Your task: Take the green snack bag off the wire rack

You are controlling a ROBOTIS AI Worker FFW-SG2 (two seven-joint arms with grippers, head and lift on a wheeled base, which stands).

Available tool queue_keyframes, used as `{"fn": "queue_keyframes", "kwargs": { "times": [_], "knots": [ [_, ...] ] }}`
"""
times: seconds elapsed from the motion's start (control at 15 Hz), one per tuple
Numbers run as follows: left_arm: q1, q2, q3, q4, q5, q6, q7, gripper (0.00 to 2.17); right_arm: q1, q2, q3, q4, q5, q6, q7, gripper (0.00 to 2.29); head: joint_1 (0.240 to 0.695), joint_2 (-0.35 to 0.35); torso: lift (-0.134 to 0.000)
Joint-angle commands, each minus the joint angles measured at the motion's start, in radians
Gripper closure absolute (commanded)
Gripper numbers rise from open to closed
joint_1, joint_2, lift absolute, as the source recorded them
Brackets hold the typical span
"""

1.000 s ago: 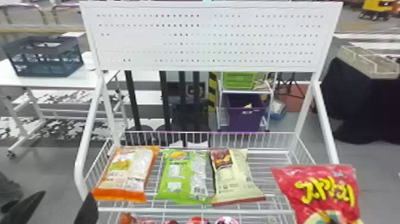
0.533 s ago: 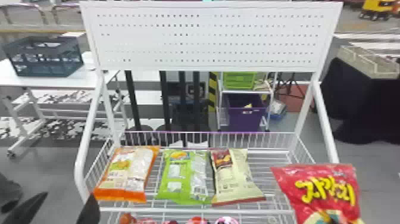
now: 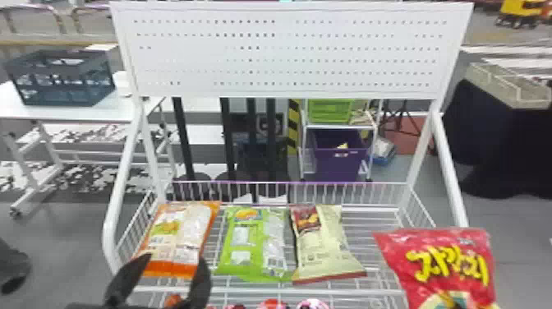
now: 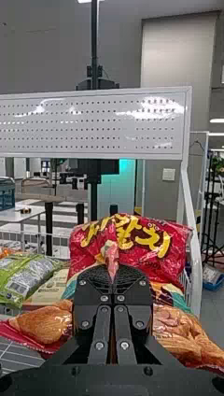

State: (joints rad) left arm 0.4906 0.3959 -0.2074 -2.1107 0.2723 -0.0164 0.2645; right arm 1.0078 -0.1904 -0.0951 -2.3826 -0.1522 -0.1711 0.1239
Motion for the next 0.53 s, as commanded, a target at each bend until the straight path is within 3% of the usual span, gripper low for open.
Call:
{"fn": "queue_keyframes", "kwargs": {
  "times": [0.0, 0.2, 0.47],
  "knots": [
    [-0.159, 0.001, -0.126, 0.109, -0.001, 0.040, 0.036, 0.10, 0.000, 0.000, 0.000, 0.002, 0.002, 0.002, -0.001, 2.23, 0.499, 0.000, 0.000],
    [-0.369, -0.015, -0.274, 0.270, 0.025, 0.083, 0.076, 0.10, -0.009, 0.003, 0.002, 0.017, 0.005, 0.002, -0.001, 2.23, 0.499, 0.000, 0.000],
    [-0.547, -0.062, -0.371, 0.475, 0.079, 0.092, 0.088, 0.10, -0.018, 0.003, 0.006, 0.026, 0.008, 0.002, -0.003, 2.23, 0.499, 0.000, 0.000]
  ]
}}
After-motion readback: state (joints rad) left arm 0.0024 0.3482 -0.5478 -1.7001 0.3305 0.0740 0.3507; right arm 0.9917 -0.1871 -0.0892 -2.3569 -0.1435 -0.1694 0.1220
